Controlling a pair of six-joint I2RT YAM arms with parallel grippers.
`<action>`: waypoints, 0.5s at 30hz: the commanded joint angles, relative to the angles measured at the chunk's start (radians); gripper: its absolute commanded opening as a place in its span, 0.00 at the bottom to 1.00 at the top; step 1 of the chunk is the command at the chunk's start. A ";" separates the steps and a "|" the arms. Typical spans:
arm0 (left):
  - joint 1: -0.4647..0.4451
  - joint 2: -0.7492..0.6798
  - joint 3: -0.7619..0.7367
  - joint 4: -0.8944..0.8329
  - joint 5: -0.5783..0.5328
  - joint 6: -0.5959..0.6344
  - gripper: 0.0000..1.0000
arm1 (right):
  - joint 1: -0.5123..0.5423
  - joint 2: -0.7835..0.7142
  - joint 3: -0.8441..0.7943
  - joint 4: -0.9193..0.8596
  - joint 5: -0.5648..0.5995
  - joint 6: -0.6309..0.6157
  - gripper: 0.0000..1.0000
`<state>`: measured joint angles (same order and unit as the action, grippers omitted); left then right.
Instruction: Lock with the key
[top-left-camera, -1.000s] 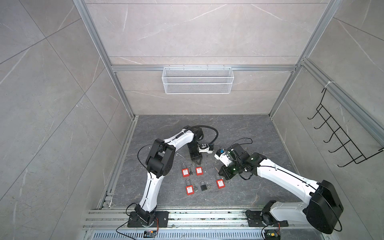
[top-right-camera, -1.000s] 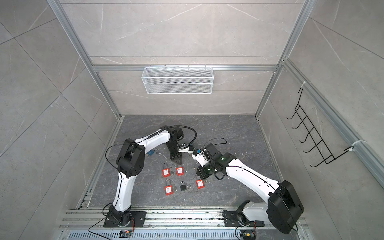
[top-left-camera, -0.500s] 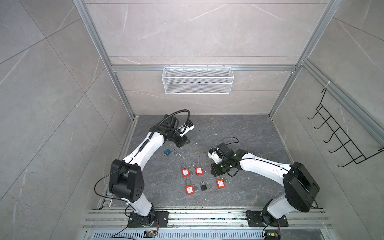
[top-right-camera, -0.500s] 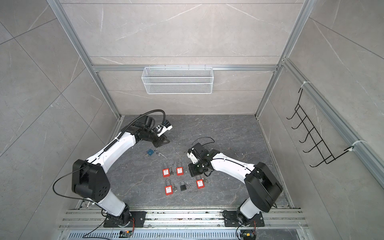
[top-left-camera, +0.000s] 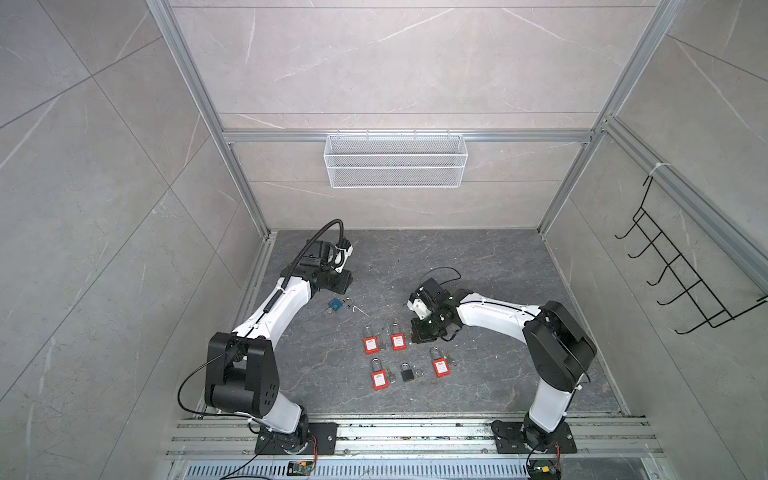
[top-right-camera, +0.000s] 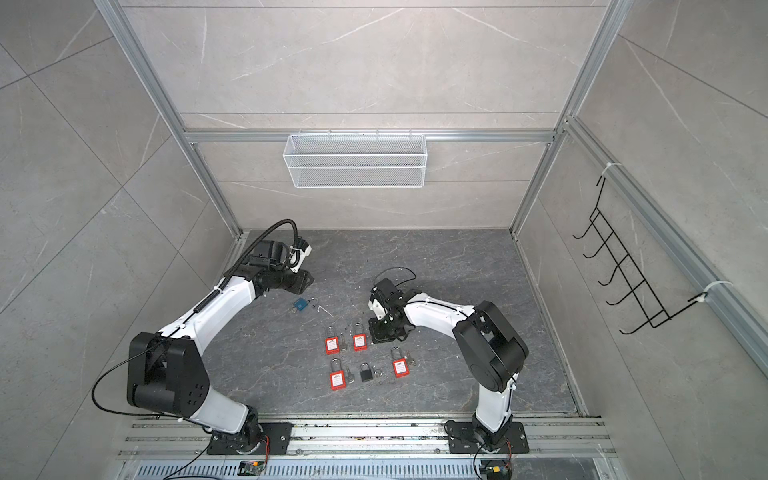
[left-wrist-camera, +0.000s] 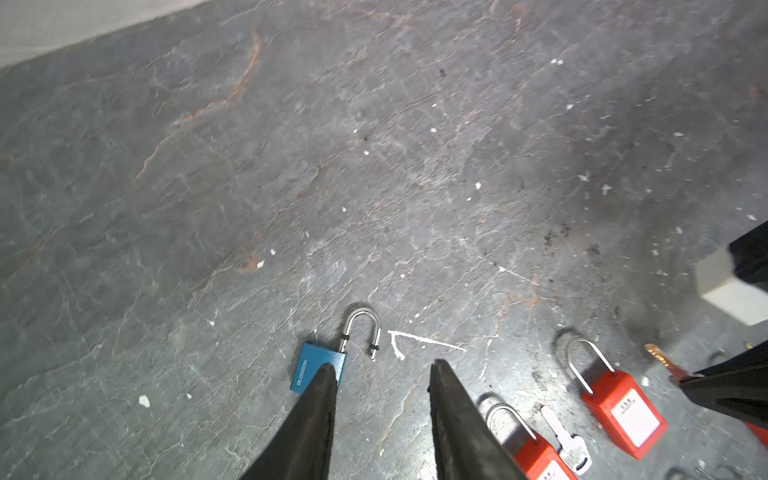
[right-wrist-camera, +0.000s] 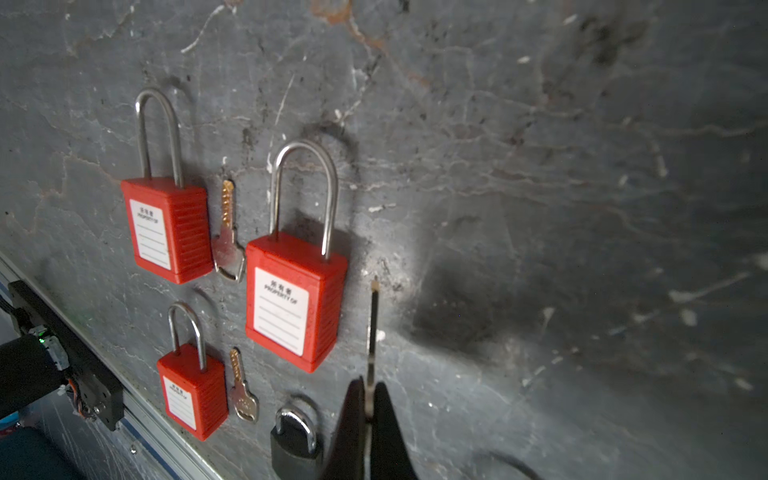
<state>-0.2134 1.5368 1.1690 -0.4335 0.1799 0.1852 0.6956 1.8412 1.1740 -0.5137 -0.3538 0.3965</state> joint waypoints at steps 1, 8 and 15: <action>0.003 -0.053 -0.046 0.066 -0.074 -0.013 0.49 | 0.003 0.042 0.047 -0.032 -0.034 0.001 0.03; 0.002 -0.036 -0.061 0.038 -0.151 -0.010 0.67 | 0.003 0.067 0.067 -0.060 -0.057 0.007 0.13; 0.005 0.055 0.019 -0.071 -0.166 -0.038 0.88 | 0.001 -0.047 0.007 -0.037 0.057 0.019 0.32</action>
<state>-0.2131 1.5539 1.1206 -0.4496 0.0322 0.1745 0.6952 1.8694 1.1999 -0.5385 -0.3538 0.4118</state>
